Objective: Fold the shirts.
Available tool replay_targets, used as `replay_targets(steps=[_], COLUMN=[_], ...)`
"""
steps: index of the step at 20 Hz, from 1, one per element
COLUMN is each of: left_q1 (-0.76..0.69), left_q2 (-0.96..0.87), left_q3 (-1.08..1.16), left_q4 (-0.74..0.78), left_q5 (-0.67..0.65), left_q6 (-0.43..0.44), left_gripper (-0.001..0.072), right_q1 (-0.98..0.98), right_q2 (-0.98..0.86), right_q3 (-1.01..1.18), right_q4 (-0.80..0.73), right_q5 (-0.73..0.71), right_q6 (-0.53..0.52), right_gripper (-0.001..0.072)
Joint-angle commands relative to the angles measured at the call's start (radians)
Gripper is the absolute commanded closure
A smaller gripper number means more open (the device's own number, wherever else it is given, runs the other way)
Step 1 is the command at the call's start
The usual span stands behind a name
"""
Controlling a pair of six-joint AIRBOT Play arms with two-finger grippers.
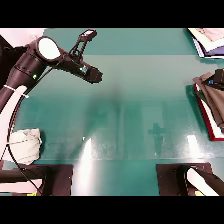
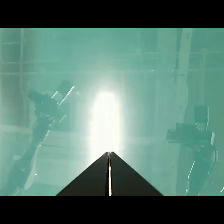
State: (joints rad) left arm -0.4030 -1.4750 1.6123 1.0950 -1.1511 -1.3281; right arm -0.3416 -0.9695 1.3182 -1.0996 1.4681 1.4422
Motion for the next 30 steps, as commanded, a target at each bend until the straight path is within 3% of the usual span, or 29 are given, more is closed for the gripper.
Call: replay_targets(steps=[1,14,16,23,24,25,26,27,30], left_q1=[0.0,0.0,0.017,0.062,0.062,0.062,0.062,0.062,0.062], left_q2=[0.0,0.0,0.01,0.357,0.411,0.46,0.507,0.552,0.64], left_q3=[0.0,0.0,0.03,-0.056,-0.121,-0.195,-0.277,-0.371,-0.634], left_q4=[0.0,-0.045,-0.022,0.528,0.581,0.627,0.669,0.721,0.876], left_q5=[0.0,0.047,-0.032,-0.396,-0.435,-0.452,-0.46,-0.463,-0.466], left_q6=[0.0,-0.002,-0.048,-0.143,-0.198,-0.253,-0.307,-0.366,-0.5], left_gripper=[0.0682,0.0682,0.0684,0.0682,0.0681,0.0612,0.0301,0.0049,0.0058], right_q1=[0.001,0.001,0.001,0.001,0.002,0.002,0.002,0.005,0.011], right_q2=[0.001,0.001,0.001,0.001,0.001,0.001,0.001,0.001,0.001], right_q3=[0.0,0.0,-0.001,-0.001,-0.001,-0.001,-0.001,-0.001,-0.001], right_q4=[0.001,0.0,0.0,0.0,0.002,0.002,0.002,0.002,0.002], right_q5=[0.006,0.08,0.079,0.059,0.045,0.035,0.029,0.027,0.026], right_q6=[0.0,0.0,0.0,-0.015,-0.015,-0.015,-0.023,-0.038,-0.067], right_gripper=[0.069,0.0689,0.069,0.0689,0.0689,0.0689,0.0689,0.0689,0.0689])
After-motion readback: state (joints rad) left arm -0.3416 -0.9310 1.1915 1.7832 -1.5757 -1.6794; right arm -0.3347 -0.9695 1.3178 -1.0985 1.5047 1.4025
